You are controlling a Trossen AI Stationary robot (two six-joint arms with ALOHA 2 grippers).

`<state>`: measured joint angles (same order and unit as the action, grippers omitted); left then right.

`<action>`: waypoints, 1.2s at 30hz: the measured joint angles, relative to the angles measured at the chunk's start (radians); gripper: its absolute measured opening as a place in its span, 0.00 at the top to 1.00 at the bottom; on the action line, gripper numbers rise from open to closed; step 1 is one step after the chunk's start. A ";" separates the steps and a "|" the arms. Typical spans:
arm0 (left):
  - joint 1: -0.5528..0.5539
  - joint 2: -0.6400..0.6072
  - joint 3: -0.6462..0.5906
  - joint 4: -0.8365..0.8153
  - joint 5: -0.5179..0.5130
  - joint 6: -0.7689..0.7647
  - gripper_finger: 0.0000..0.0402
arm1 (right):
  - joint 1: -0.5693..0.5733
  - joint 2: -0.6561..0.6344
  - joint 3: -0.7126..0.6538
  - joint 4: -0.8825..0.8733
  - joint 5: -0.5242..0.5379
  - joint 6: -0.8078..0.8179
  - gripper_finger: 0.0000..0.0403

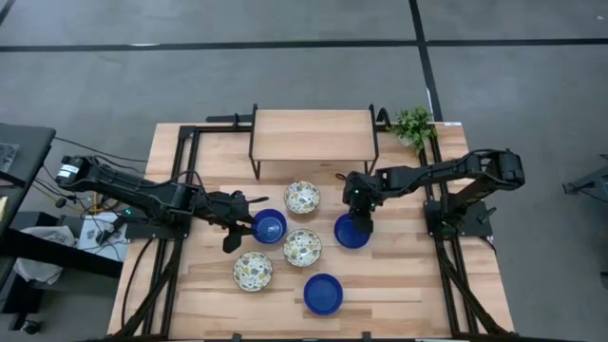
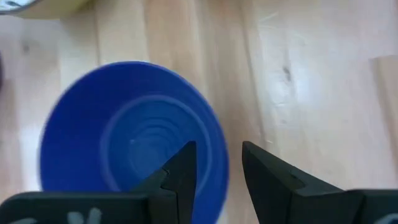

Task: Pick & Place Mini bowls
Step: Put the top right blue bowl on the shelf

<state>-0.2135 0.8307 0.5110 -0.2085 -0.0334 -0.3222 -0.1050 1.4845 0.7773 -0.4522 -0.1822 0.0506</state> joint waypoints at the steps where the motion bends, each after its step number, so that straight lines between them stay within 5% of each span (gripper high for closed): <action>1: 0.000 0.000 0.000 0.000 0.000 0.000 0.64 | 0.000 0.000 0.000 0.000 0.002 0.000 0.71; 10: 0.000 0.000 0.000 0.000 0.000 0.000 0.64 | 0.000 0.000 0.000 -0.001 0.002 0.000 0.75; 22: 0.000 0.000 0.000 0.000 0.000 0.000 0.64 | 0.000 0.000 0.000 -0.017 0.000 0.000 0.99; 36: 0.000 0.000 0.000 0.000 0.000 -0.001 0.64 | 0.000 0.000 0.003 -0.029 -0.032 0.013 1.00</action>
<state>-0.2138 0.8307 0.5110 -0.2081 -0.0334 -0.3229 -0.1051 1.4845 0.7798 -0.4815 -0.2142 0.0635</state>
